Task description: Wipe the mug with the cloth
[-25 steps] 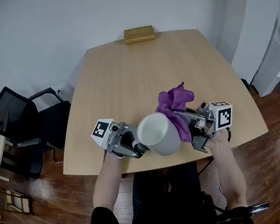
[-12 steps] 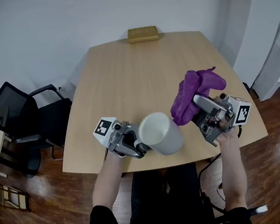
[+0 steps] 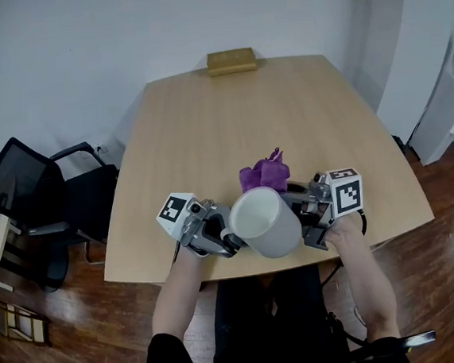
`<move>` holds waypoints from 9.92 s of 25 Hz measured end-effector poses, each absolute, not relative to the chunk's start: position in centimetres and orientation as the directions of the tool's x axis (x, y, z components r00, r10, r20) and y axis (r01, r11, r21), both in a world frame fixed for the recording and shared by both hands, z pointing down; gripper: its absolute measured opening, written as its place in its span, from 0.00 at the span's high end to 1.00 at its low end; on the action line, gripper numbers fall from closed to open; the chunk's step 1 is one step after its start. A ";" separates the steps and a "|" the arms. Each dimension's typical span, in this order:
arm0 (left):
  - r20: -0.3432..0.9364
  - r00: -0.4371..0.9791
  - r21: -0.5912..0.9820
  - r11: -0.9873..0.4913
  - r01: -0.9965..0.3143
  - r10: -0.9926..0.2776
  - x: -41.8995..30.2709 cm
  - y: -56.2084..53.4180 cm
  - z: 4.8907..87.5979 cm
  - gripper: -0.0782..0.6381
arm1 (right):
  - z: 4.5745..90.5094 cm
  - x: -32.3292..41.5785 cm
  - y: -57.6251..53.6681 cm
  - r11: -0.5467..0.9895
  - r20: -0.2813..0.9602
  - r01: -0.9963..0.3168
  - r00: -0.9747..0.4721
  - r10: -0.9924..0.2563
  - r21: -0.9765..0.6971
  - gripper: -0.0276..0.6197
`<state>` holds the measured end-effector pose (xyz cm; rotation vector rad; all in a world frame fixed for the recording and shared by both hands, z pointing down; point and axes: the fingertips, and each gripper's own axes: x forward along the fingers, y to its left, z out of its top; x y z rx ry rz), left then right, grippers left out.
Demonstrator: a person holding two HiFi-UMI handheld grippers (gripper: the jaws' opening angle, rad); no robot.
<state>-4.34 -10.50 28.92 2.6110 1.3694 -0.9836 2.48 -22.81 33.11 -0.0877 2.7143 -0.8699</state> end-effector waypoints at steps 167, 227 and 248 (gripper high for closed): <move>0.269 0.963 -0.058 -0.997 0.044 0.027 -1.1 -32.6 40.9 0.53 | 43.0 7.8 -30.5 0.575 0.324 -0.693 -0.716 -0.618 -0.435 0.82; -0.329 0.932 -0.258 -0.964 0.069 0.155 0.2 -23.0 29.6 0.83 | 35.5 3.8 -25.5 0.769 0.160 -0.621 -0.783 -0.601 -0.150 0.82; -0.350 0.926 -0.118 -0.988 0.102 0.138 0.8 -23.7 29.9 0.82 | 37.0 4.9 -25.9 0.773 0.169 -0.601 -0.799 -0.577 -0.202 0.82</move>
